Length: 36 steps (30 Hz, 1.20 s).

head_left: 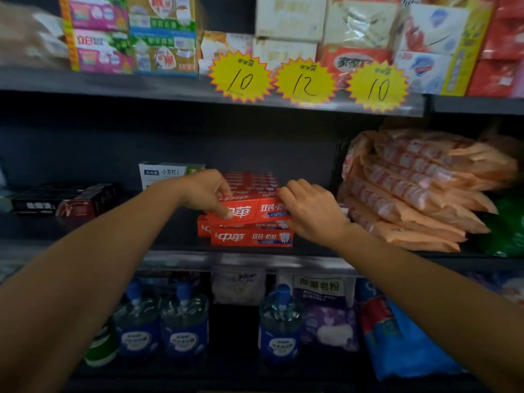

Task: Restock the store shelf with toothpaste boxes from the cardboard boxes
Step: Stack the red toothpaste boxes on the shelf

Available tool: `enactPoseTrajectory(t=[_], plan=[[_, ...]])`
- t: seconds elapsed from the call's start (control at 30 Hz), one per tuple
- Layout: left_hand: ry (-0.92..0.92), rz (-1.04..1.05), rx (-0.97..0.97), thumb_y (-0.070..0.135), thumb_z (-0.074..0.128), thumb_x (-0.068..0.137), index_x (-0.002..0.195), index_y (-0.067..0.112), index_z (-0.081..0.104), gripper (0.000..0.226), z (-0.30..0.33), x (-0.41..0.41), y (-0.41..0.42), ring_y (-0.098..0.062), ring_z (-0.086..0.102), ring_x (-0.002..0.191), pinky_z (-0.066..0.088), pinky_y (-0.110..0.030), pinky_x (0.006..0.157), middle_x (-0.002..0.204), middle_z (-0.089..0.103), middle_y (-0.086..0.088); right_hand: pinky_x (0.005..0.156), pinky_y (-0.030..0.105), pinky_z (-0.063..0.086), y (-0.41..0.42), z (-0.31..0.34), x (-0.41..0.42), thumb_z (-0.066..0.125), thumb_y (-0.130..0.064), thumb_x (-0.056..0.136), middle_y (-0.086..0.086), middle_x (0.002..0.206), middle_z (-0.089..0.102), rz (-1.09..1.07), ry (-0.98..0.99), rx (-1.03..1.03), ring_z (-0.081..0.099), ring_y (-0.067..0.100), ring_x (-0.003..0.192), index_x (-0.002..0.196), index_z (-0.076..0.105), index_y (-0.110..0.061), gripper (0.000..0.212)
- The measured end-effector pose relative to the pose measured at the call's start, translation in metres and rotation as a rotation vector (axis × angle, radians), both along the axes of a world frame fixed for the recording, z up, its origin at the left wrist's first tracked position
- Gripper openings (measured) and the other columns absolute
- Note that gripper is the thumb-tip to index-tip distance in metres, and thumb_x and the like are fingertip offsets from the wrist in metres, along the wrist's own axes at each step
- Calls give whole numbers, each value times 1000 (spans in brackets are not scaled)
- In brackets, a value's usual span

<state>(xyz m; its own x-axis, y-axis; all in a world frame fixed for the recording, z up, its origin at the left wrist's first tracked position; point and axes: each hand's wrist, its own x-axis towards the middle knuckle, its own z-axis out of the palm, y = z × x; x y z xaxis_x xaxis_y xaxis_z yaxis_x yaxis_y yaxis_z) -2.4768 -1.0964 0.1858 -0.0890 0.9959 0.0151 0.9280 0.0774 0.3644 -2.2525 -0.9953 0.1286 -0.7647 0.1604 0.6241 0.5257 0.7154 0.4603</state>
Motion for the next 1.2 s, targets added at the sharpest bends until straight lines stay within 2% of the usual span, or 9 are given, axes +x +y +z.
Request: enactPoseTrajectory(t=[0.1, 0.2, 0.3, 0.47, 0.63, 0.7, 0.93, 1.07, 1.2], plan=[[25, 26, 54, 23, 82, 73, 104, 17, 69, 34, 4, -9, 4, -11, 67, 91, 53, -37, 92, 98, 71, 5, 81, 39, 52, 5, 16, -4, 75, -42, 75, 4, 118, 53, -44, -60, -207, 52, 20, 105, 121, 47, -14, 60], [85, 41, 95, 23, 81, 73, 104, 16, 70, 33, 11, -19, 9, -9, 65, 85, 53, -36, 89, 95, 71, 5, 89, 41, 49, 16, 37, -8, 72, -40, 79, 1, 127, 47, -84, -106, -410, 46, 19, 116, 128, 41, -19, 62], [98, 40, 116, 23, 81, 74, 102, 16, 69, 32, 16, -26, 17, -11, 65, 86, 52, -37, 89, 95, 71, 3, 88, 42, 49, 30, 53, -18, 69, -30, 83, 2, 124, 50, -92, -124, -481, 49, 20, 112, 126, 44, -20, 51], [125, 58, 117, 24, 78, 77, 111, 15, 64, 38, 19, -33, 33, -16, 61, 99, 50, -38, 92, 104, 65, 2, 82, 38, 50, 48, 64, -41, 72, -21, 81, 4, 115, 57, -92, -146, -498, 55, 22, 102, 112, 53, -16, 37], [134, 60, 101, 23, 78, 77, 110, 17, 65, 36, 1, -49, 53, -14, 62, 96, 49, -34, 89, 101, 65, 4, 83, 39, 52, 66, 51, -59, 74, -21, 81, 2, 116, 57, -134, -174, -583, 57, 20, 102, 110, 54, -16, 35], [121, 68, 87, 22, 78, 77, 108, 18, 66, 34, -11, -55, 62, -14, 63, 96, 49, -37, 92, 100, 67, 5, 84, 39, 52, 73, 42, -65, 73, -22, 81, 2, 115, 58, -142, -199, -586, 57, 20, 102, 110, 55, -17, 34], [97, 94, 46, 23, 80, 74, 114, 19, 64, 43, -41, -64, 88, -16, 60, 106, 46, -42, 99, 115, 66, 2, 82, 37, 52, 95, 16, -76, 70, -23, 83, -1, 112, 59, -164, -253, -611, 58, 18, 99, 108, 57, -18, 29], [98, 132, 79, 21, 82, 72, 122, 16, 59, 55, -49, -67, 96, -17, 55, 114, 44, -37, 101, 123, 60, -1, 77, 33, 49, 102, 10, -77, 69, -23, 83, -1, 110, 59, -168, -275, -591, 57, 17, 95, 103, 55, -19, 25], [161, 137, 116, 19, 81, 72, 121, 16, 59, 54, -47, -68, 95, -16, 56, 106, 45, -34, 96, 117, 61, -2, 77, 36, 52, 104, 6, -79, 69, -24, 83, 0, 108, 60, -165, -265, -576, 57, 17, 92, 103, 57, -18, 24]])
